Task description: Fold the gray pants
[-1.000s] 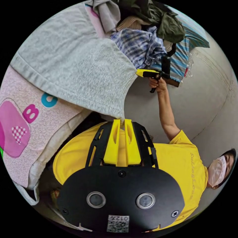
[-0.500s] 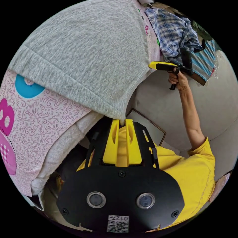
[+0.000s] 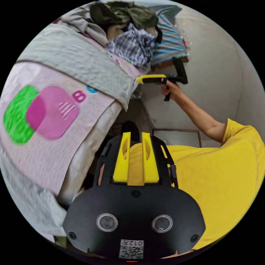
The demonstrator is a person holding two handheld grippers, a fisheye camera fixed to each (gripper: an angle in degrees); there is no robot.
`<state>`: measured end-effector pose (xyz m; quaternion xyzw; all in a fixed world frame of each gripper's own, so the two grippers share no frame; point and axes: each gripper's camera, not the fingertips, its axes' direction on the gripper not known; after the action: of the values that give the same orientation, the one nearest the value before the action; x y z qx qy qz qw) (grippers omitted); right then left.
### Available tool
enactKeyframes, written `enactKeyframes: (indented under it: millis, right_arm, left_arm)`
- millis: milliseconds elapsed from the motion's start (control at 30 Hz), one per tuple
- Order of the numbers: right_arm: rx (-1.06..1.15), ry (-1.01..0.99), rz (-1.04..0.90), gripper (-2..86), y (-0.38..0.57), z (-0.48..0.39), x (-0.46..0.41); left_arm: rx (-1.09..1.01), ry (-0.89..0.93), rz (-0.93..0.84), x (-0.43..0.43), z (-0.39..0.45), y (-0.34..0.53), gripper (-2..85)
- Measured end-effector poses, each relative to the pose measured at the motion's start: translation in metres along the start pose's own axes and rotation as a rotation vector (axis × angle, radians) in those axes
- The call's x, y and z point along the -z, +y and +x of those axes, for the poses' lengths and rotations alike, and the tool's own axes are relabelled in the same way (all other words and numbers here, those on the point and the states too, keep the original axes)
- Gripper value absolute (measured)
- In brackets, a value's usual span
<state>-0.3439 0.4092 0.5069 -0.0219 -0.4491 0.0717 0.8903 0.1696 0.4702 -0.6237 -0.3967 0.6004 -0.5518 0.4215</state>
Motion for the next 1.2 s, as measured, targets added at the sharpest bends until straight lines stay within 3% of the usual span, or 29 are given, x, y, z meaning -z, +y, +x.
enactKeyframes:
  millis: [133, 233, 367, 567, 667, 767, 867, 933, 1200]
  right_arm:
    - [0.354, -0.211, -0.158, 8.2, -0.020, -0.130, -0.117]
    - [0.551, -0.197, -0.253, 9.2, -0.024, -0.185, -0.186]
    - [0.630, -0.191, -0.272, 9.3, -0.032, -0.195, -0.237]
    - [0.684, -0.247, -0.266, 8.0, -0.047, -0.165, -0.289]
    - [0.677, -0.269, -0.294, 4.5, -0.055, -0.151, -0.308]
    - [0.653, -0.347, -0.329, 2.2, -0.065, -0.138, -0.317]
    - [0.554, -0.553, -0.297, 1.2, -0.081, -0.120, -0.312]
    - [0.468, -0.710, -0.270, 1.0, -0.096, -0.107, -0.310]
    - [0.402, -0.996, -0.279, 1.0, -0.139, -0.120, -0.329]
  left_arm:
    - [0.196, -0.072, 0.207, 0.068, -0.048, 0.120, 5.2]
    - [0.426, -0.128, 0.311, 0.102, -0.092, 0.214, 5.3]
    - [0.611, -0.230, 0.385, 0.115, -0.125, 0.306, 6.1]
    - [0.699, -0.246, 0.391, 0.077, -0.146, 0.371, 8.3]
    - [0.765, -0.097, 0.472, 0.047, -0.165, 0.409, 9.4]
    - [0.813, 0.218, 0.725, 0.016, -0.184, 0.458, 10.2]
    - [0.813, 0.494, 1.003, -0.017, -0.190, 0.505, 10.5]
    - [0.818, 0.556, 1.088, -0.034, -0.188, 0.524, 10.6]
    - [0.766, 0.705, 1.255, -0.072, -0.182, 0.565, 11.2]
